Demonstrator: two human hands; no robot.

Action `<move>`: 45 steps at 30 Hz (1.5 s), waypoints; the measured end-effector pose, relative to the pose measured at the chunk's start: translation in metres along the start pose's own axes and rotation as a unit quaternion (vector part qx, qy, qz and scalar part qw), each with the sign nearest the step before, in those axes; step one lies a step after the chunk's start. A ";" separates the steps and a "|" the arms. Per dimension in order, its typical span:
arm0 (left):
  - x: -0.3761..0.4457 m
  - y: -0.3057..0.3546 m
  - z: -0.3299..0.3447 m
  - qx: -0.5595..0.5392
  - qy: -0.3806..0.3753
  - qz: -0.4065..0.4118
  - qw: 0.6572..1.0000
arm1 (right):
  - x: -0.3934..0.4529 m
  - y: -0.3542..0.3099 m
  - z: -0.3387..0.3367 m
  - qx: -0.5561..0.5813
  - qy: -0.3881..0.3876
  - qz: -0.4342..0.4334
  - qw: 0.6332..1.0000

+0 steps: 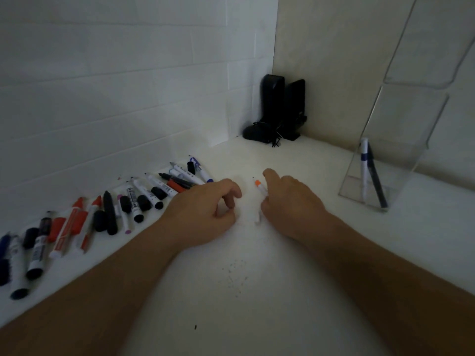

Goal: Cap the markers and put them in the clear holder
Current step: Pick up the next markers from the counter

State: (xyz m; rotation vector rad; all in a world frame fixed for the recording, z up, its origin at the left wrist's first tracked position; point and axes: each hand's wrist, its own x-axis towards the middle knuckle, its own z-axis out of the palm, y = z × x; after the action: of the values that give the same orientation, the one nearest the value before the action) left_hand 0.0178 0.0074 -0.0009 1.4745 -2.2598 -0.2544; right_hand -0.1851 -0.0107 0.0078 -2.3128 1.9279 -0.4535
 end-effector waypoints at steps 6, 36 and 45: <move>-0.004 0.030 0.015 0.060 0.010 0.035 0.998 | -0.008 -0.014 0.012 -0.073 0.034 -0.009 0.997; 0.003 -0.006 -0.005 -0.453 0.053 -0.099 0.885 | 0.003 0.029 -0.011 0.330 -0.004 -0.115 0.937; 0.003 -0.005 -0.003 -0.433 0.062 -0.099 0.894 | -0.002 0.027 -0.008 0.233 0.038 -0.164 0.958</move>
State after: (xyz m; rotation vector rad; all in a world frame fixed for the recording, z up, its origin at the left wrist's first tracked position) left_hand 0.0224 0.0034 0.0010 1.1519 -1.5296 -1.0402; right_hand -0.2130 -0.0134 0.0081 -2.3052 1.2718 -0.9261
